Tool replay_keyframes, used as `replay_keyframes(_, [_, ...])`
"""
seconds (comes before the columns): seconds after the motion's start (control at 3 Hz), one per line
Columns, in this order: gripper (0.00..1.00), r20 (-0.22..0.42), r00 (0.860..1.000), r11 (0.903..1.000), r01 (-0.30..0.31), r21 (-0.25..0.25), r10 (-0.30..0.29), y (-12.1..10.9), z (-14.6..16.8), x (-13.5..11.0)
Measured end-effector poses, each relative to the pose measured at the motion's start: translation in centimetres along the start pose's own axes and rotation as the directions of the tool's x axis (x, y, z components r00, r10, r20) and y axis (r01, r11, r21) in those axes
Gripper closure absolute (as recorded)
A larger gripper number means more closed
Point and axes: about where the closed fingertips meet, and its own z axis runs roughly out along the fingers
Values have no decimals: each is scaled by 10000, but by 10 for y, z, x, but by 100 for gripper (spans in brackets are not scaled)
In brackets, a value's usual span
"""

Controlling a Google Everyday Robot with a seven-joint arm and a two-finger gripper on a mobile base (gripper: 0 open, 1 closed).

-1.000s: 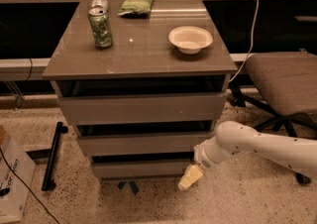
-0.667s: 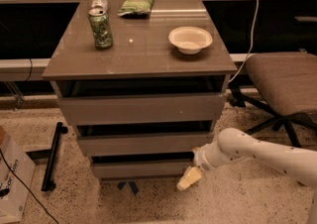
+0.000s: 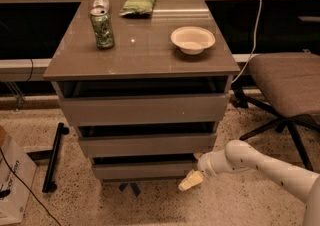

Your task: Open bottom drawer

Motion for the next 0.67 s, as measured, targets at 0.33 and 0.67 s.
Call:
replay_keyframes(0.33, [0, 8, 10000, 9999, -77, 87, 76, -7, 9, 4])
replay_keyframes(0.67, [0, -14, 9993, 9993, -366, 19, 366, -9, 46, 14])
